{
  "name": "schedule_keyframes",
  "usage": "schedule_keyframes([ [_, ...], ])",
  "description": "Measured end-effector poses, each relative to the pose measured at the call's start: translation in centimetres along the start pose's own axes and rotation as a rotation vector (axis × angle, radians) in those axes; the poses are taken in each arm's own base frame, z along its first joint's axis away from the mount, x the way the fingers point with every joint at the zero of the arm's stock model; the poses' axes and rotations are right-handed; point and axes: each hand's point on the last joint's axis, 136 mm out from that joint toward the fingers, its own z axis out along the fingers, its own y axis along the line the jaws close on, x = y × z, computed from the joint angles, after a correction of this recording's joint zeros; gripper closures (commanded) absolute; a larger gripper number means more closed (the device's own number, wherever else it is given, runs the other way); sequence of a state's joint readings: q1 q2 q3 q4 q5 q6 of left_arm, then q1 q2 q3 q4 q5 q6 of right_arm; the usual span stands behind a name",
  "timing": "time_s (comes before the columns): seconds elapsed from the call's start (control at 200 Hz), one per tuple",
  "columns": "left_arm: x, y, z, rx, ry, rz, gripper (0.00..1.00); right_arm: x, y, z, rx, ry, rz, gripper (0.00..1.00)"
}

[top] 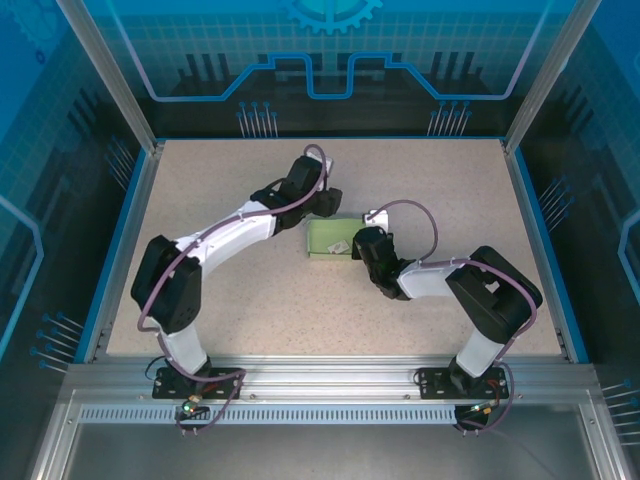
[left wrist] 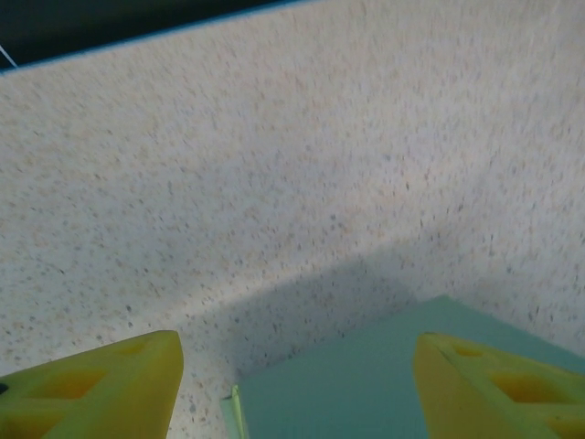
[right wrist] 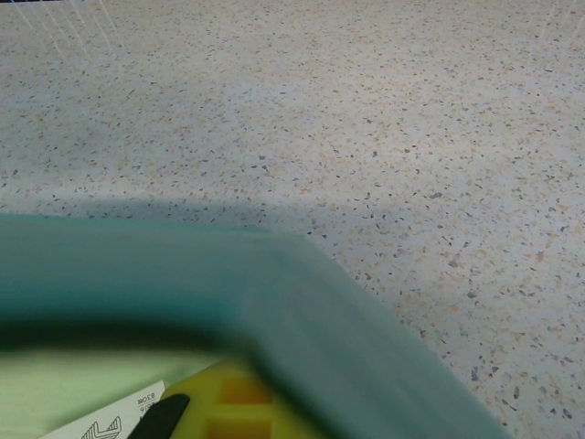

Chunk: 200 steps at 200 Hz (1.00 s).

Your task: Fold the paper box

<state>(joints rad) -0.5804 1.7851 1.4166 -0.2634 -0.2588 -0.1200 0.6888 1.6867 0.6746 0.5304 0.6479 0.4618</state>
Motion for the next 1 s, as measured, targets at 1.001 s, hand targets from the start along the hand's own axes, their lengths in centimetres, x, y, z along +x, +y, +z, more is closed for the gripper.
schedule_keyframes([
  [1.001, 7.3, -1.8, 2.4, 0.108, 0.245, 0.046, 0.38, 1.5, -0.2, -3.2, -0.028, 0.057, -0.131, 0.64],
])
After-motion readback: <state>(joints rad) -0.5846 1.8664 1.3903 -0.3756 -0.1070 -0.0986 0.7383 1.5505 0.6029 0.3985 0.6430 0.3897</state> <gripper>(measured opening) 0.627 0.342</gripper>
